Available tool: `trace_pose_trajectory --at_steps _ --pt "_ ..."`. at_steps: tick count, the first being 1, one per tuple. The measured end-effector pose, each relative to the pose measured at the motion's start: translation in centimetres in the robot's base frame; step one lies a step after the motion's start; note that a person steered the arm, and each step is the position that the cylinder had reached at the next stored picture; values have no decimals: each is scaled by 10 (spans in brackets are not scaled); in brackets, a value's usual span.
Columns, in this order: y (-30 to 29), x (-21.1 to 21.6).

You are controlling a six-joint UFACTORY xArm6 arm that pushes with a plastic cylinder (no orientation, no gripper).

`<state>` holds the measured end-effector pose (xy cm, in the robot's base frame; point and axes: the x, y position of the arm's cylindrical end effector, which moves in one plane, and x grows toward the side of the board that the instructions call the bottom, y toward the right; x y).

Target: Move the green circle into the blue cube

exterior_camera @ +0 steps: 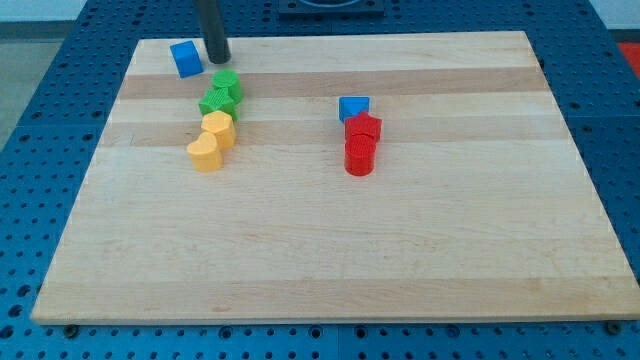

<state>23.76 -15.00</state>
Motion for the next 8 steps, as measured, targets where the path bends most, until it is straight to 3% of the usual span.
trace_pose_trajectory --at_steps 3,5,8 --pt "58 66" --pt "6 74" --pt "-27 96"
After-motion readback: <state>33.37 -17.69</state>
